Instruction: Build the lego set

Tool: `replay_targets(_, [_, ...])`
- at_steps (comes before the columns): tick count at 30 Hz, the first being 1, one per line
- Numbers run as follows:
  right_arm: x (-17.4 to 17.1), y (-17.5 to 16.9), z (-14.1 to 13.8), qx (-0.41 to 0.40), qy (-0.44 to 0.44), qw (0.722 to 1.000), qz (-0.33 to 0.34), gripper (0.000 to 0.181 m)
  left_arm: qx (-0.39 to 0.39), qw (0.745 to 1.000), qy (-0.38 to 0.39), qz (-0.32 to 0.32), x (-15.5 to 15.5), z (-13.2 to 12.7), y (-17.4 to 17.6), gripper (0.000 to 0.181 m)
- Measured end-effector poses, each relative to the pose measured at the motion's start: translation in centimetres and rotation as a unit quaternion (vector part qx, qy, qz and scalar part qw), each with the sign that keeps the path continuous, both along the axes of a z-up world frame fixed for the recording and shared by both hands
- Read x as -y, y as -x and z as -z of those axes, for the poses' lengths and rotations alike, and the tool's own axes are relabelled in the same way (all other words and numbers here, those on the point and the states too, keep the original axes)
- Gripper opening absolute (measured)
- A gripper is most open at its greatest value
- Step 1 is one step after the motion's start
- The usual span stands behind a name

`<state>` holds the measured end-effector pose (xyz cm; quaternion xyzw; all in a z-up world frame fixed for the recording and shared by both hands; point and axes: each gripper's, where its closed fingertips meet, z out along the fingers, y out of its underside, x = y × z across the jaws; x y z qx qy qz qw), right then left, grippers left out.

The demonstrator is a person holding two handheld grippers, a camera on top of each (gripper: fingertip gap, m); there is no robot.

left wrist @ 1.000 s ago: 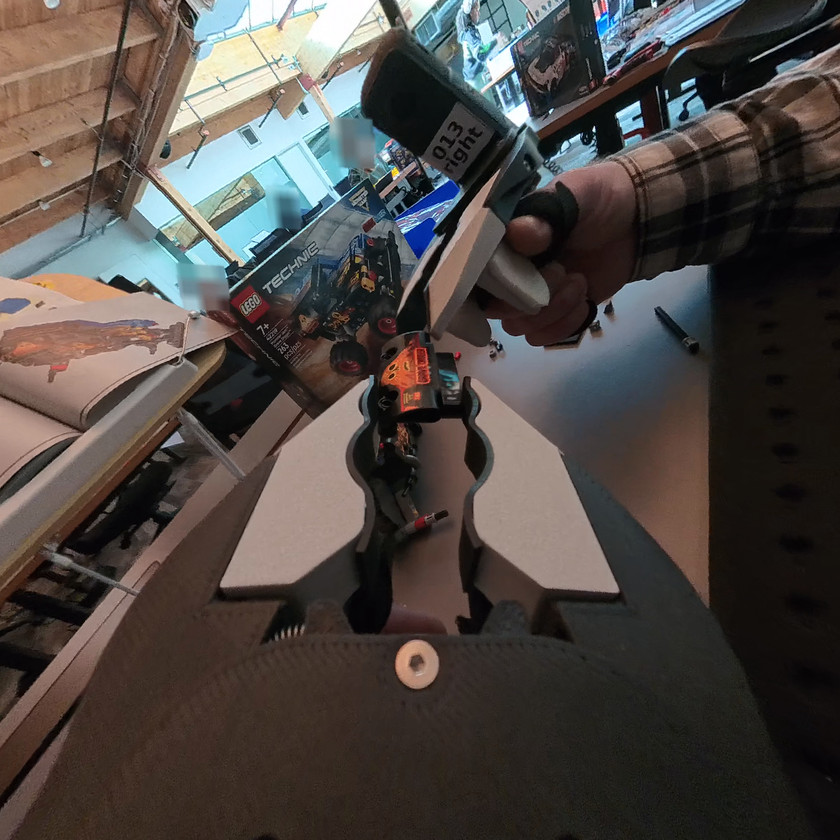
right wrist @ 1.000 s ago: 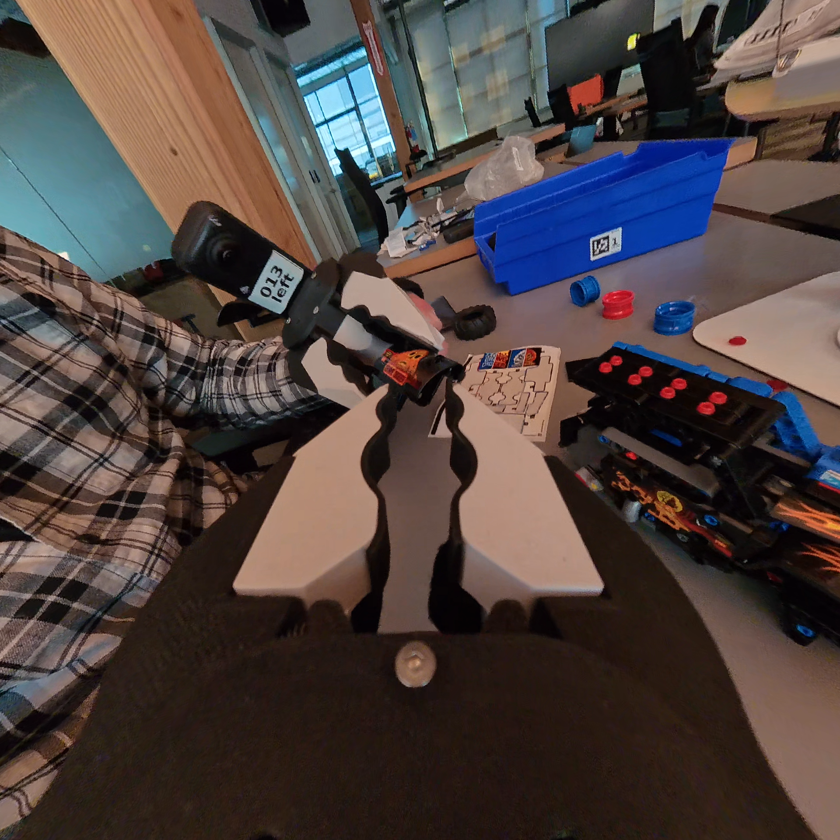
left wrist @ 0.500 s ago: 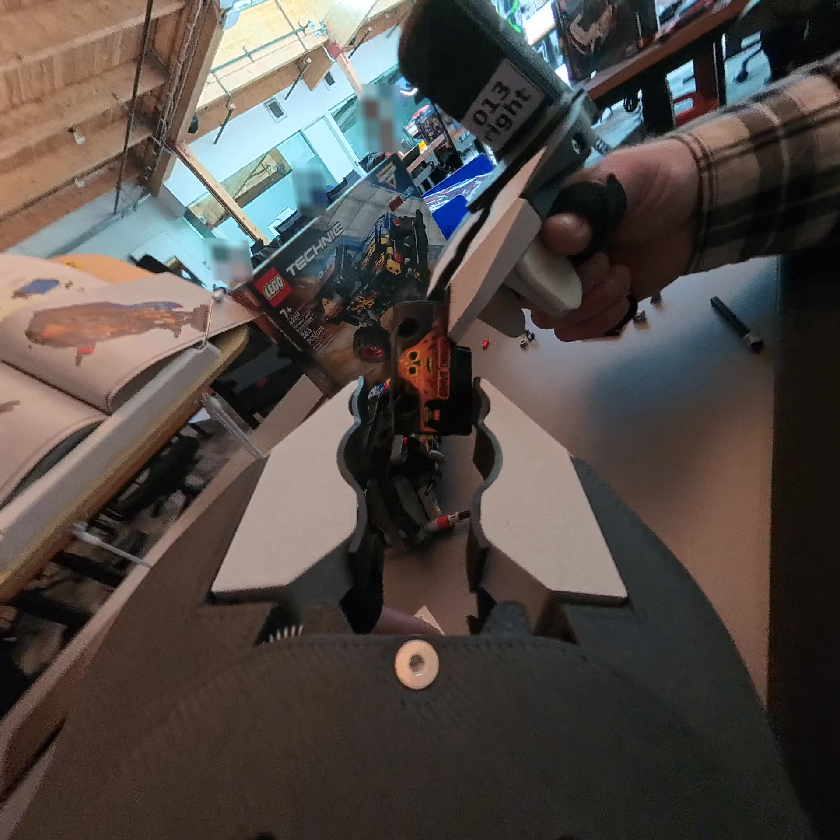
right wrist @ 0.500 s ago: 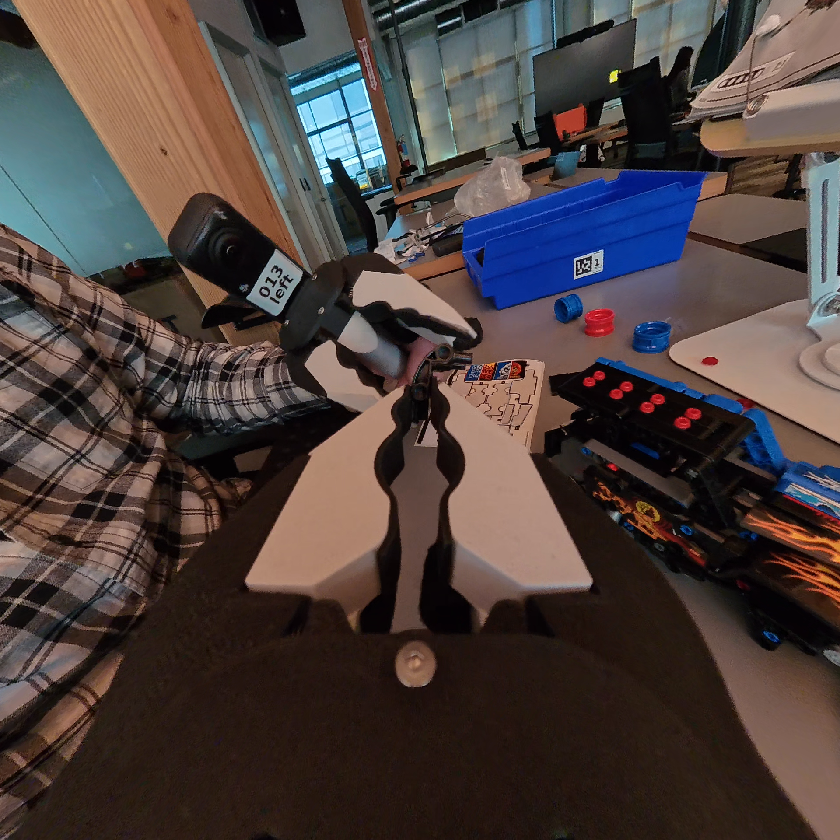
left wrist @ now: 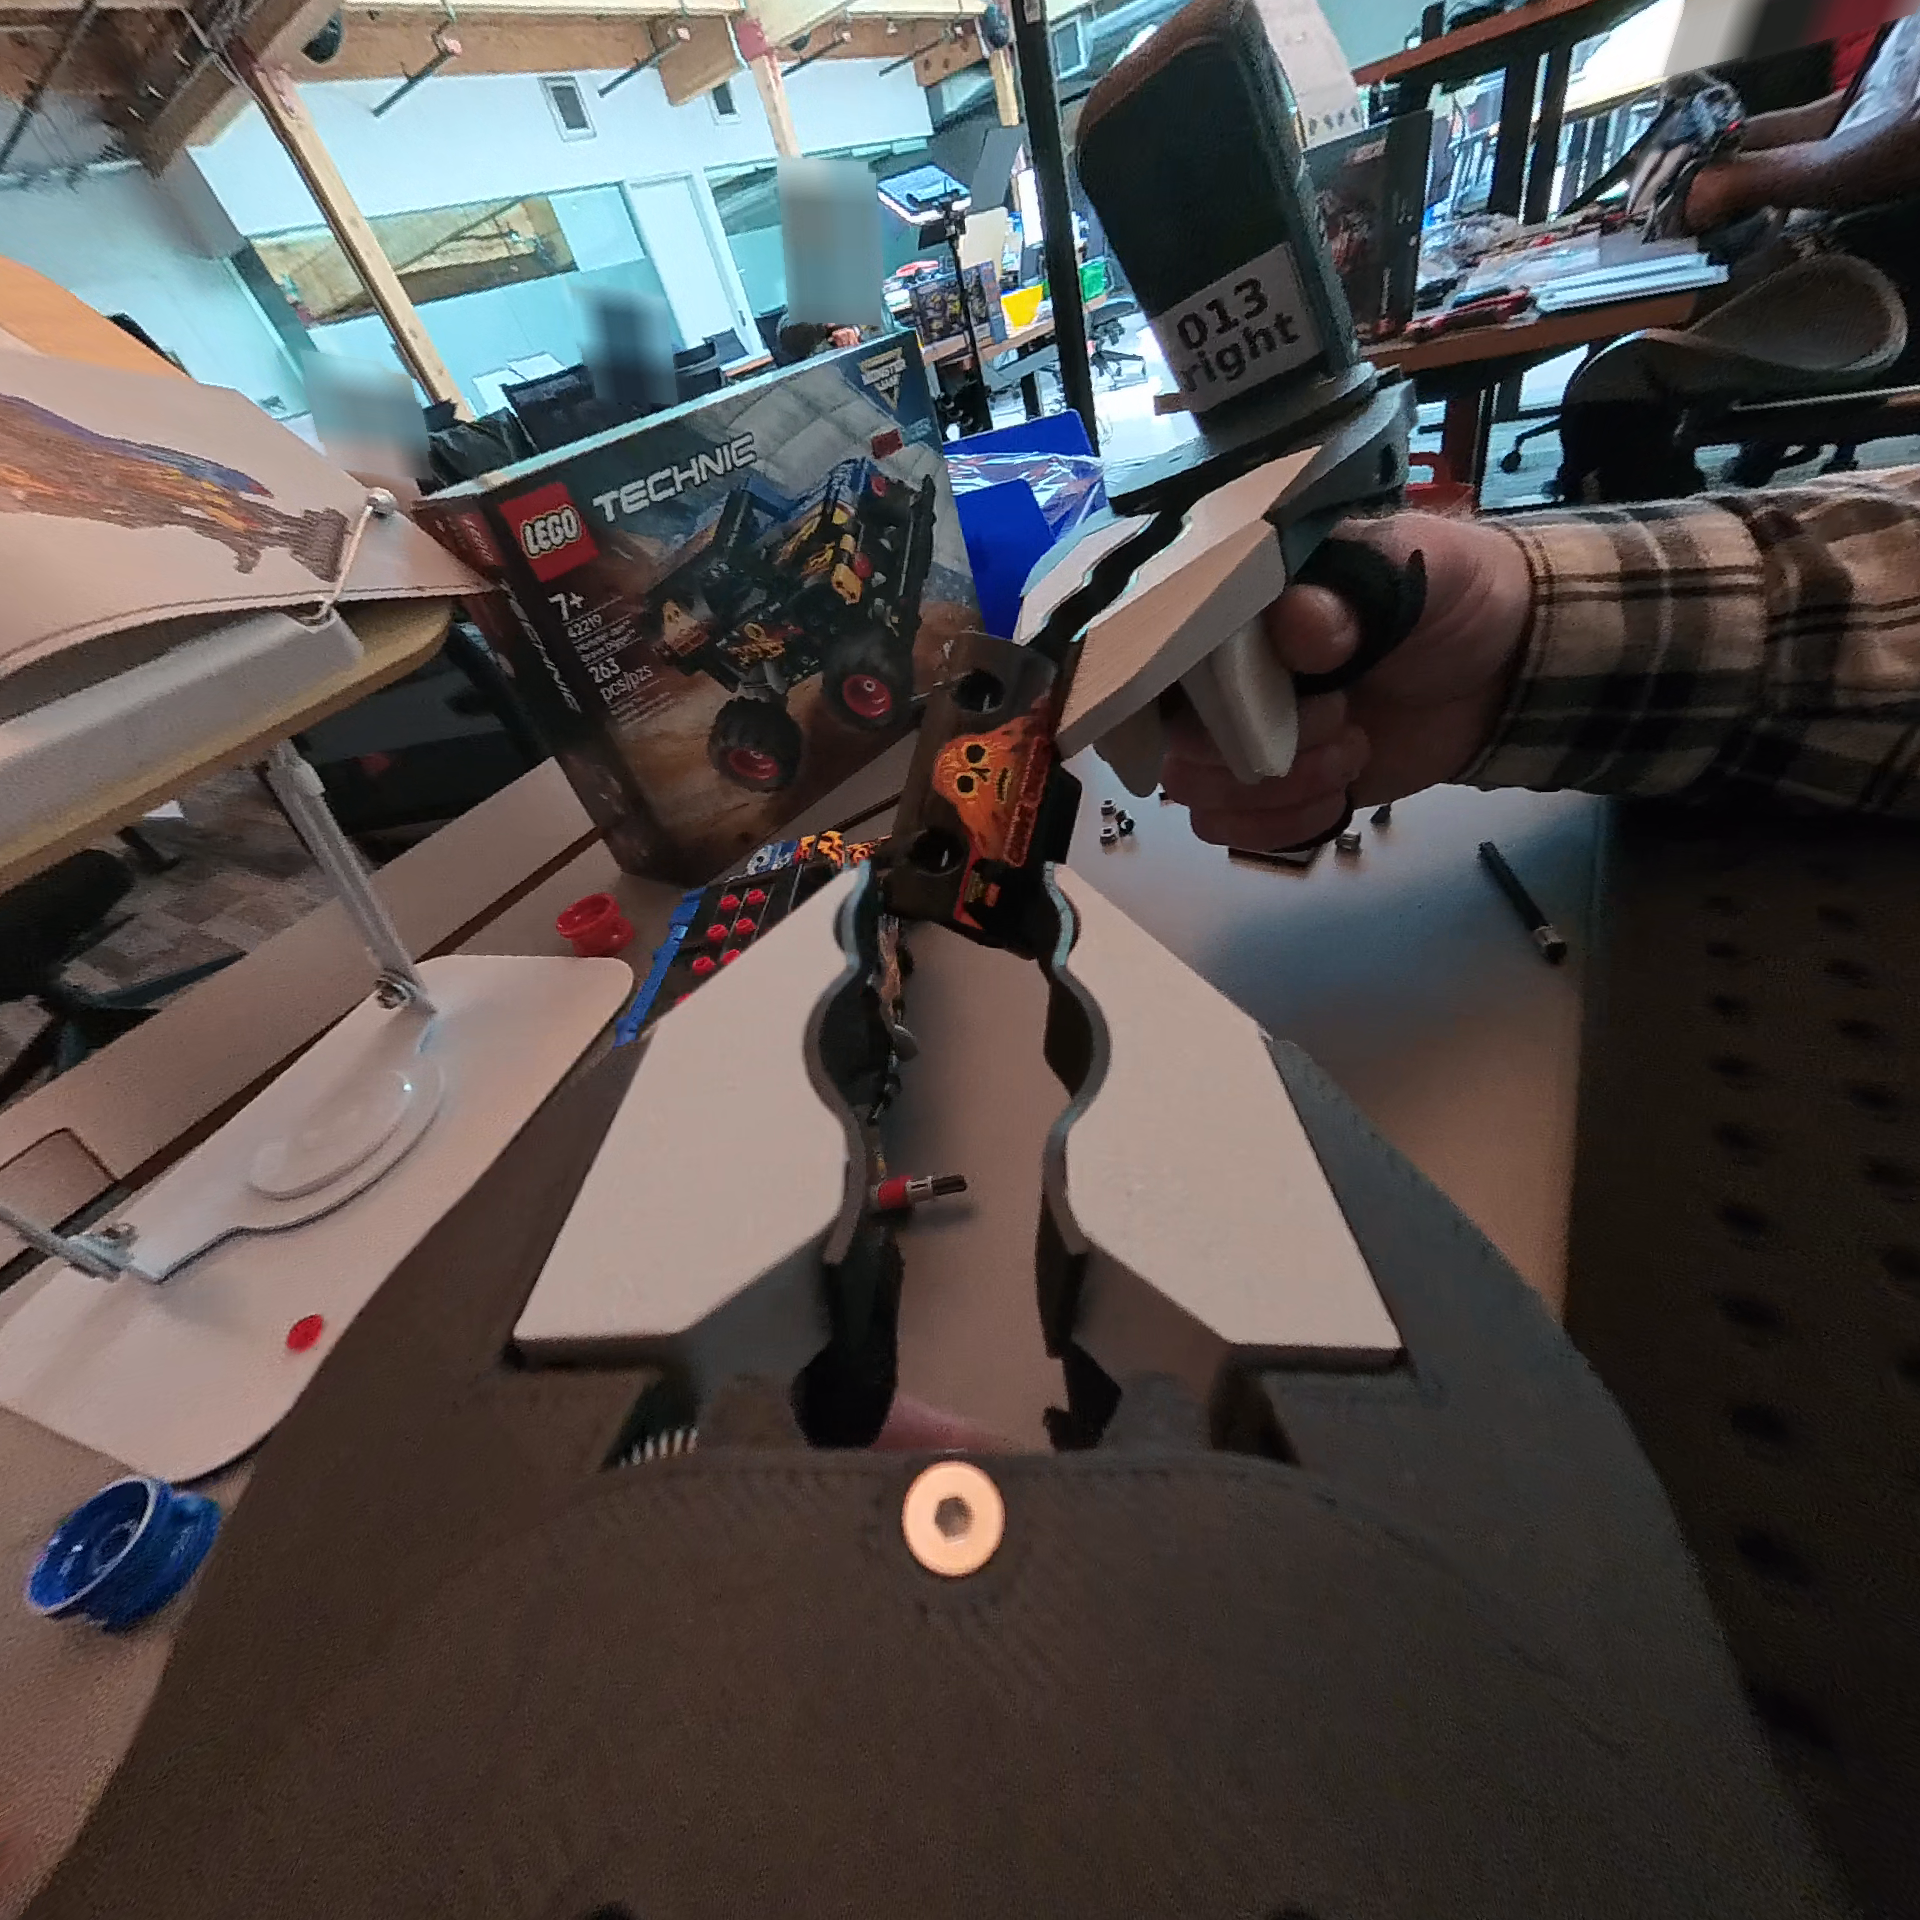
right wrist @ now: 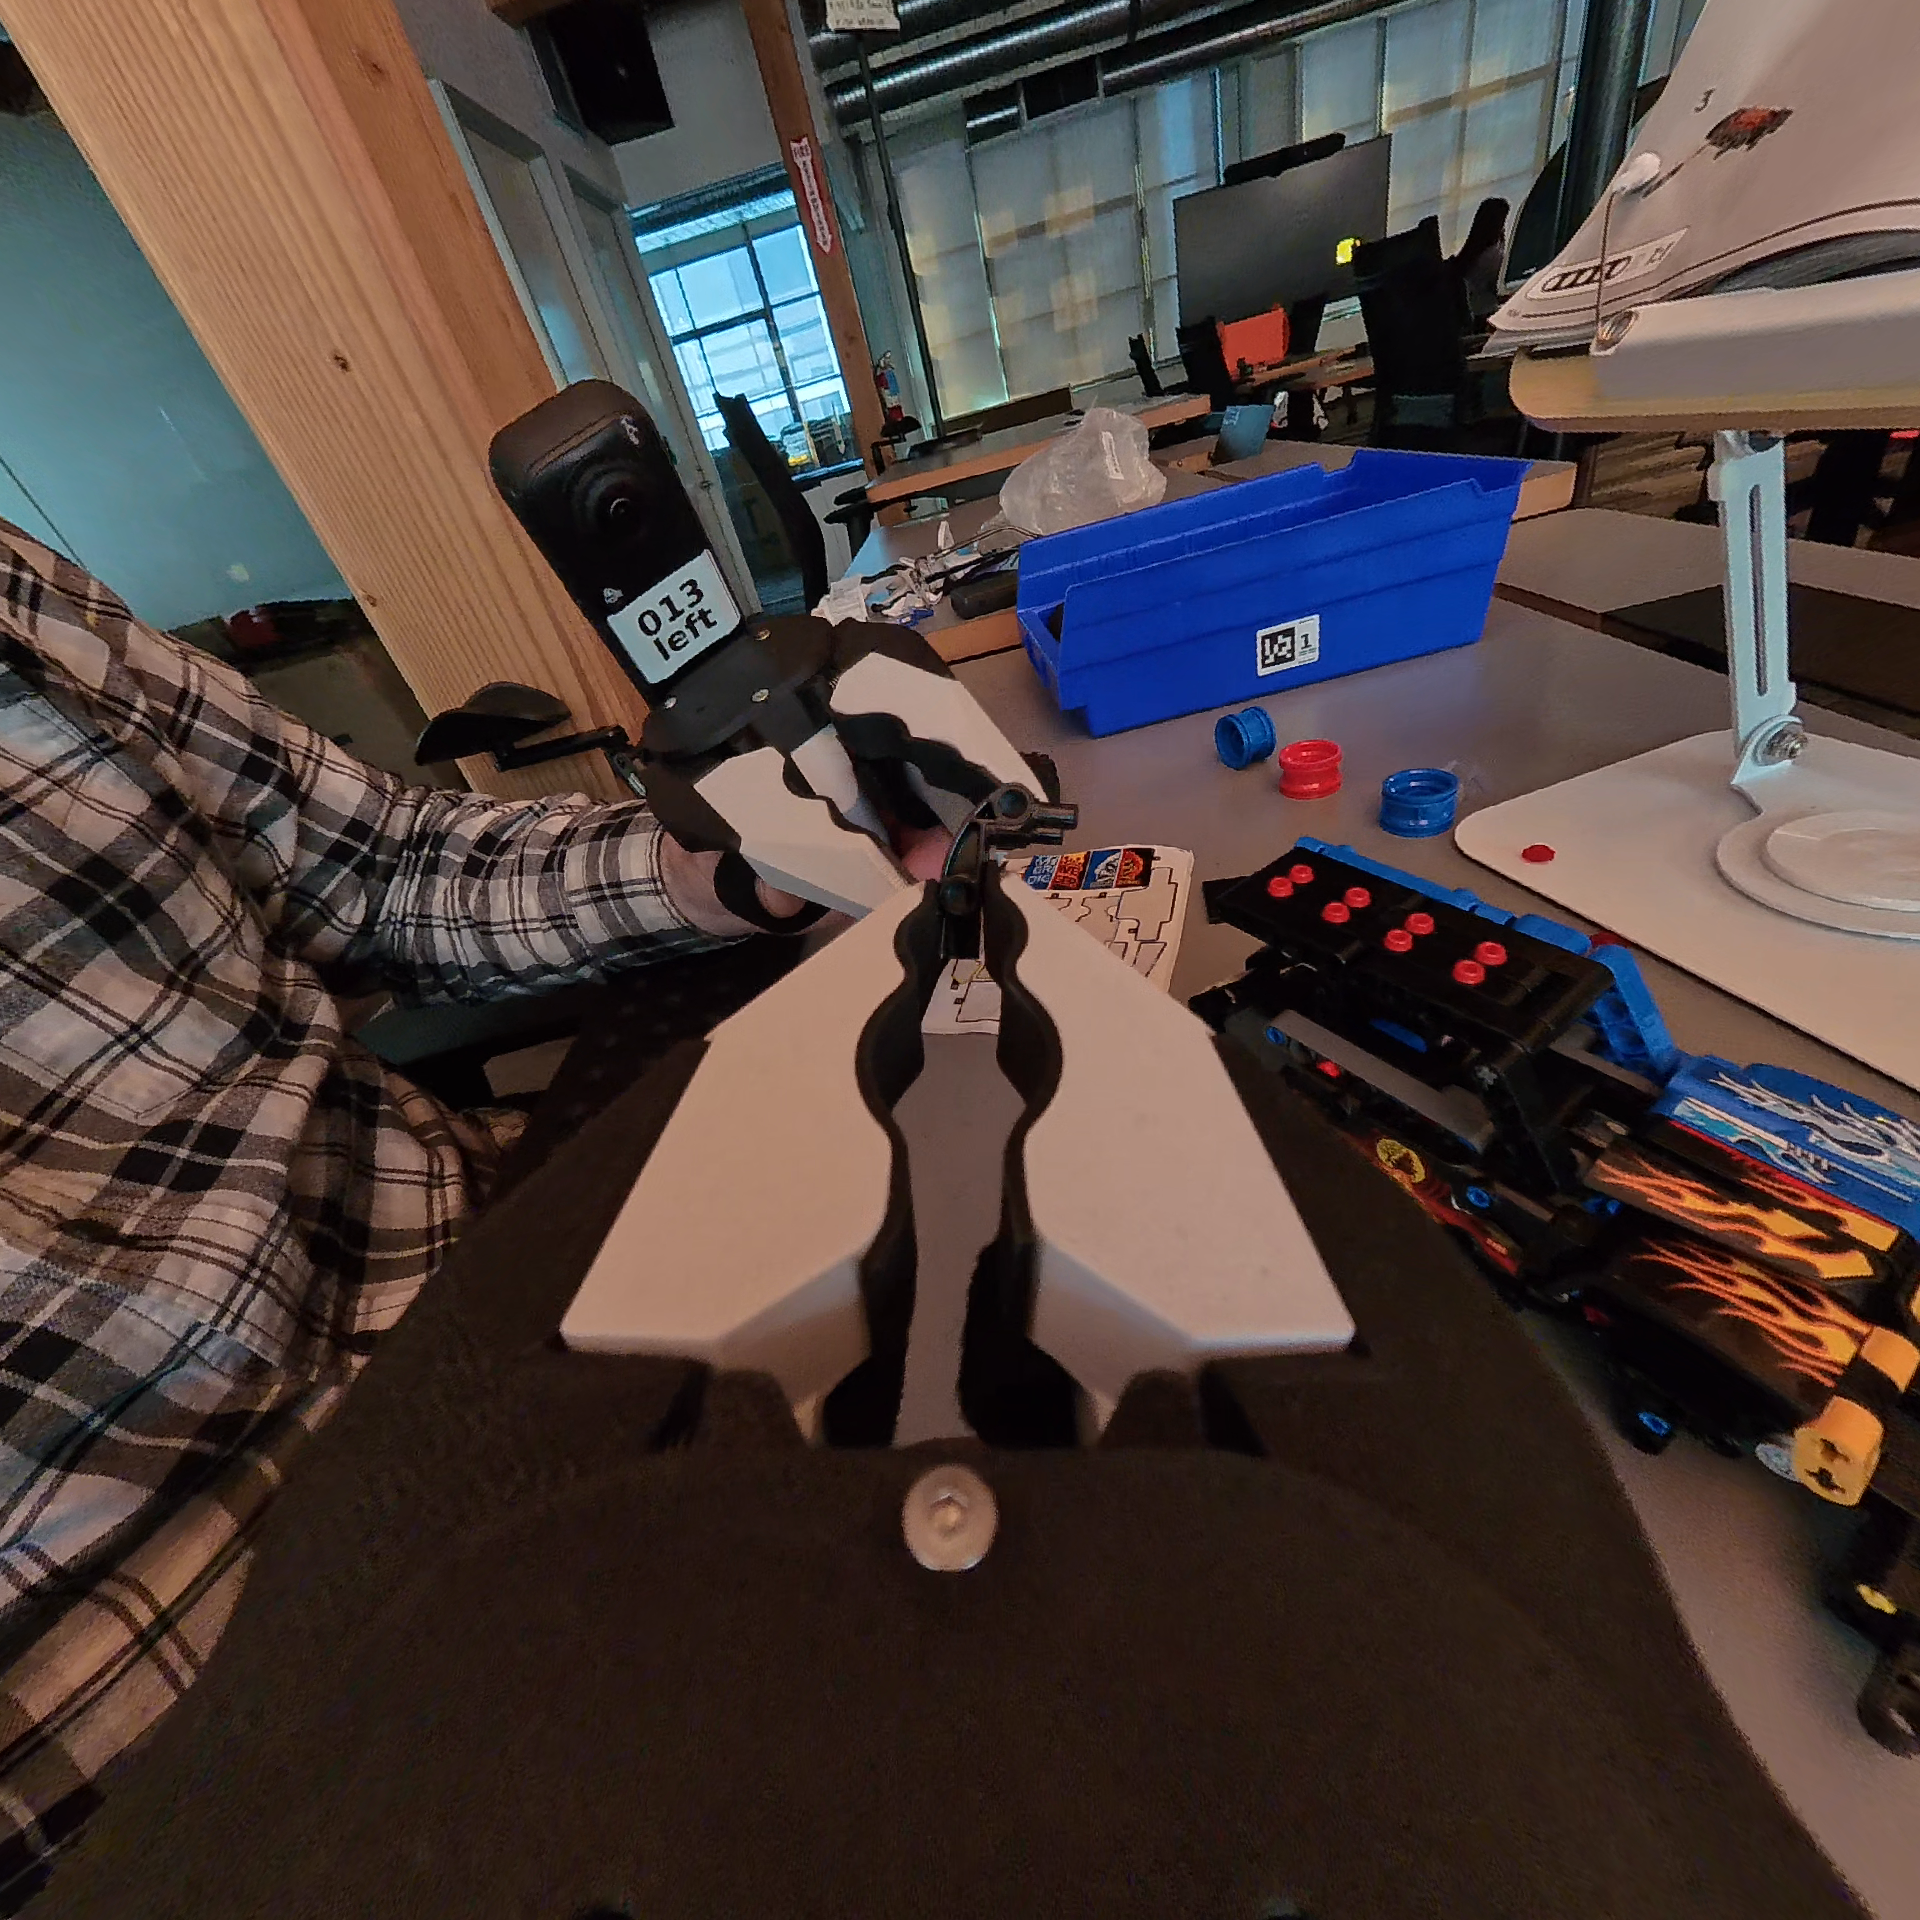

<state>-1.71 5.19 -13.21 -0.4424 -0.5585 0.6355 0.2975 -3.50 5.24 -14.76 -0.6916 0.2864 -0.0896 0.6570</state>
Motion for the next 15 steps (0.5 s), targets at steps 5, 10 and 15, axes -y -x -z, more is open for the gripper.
replay_targets(5, [-0.23, -0.19, -0.01, -0.001, 0.002, 1.0, 0.001, 0.005, 0.011, 1.0, 0.004, 0.001, -0.17, -0.09, -0.15, 0.027])
replay_targets(10, [-0.53, -0.26, -0.08, -0.004, 0.002, 1.0, 0.008, 0.005, 0.019, 1.0, 0.003, -0.002, -0.33, -0.33, -0.16, 0.025])
replay_targets(15, [-0.61, -0.3, -0.04, -0.003, 0.0, 1.0, 0.008, 0.006, 0.026, 1.0, 0.005, 0.0, -0.41, -0.33, -0.19, 0.024])
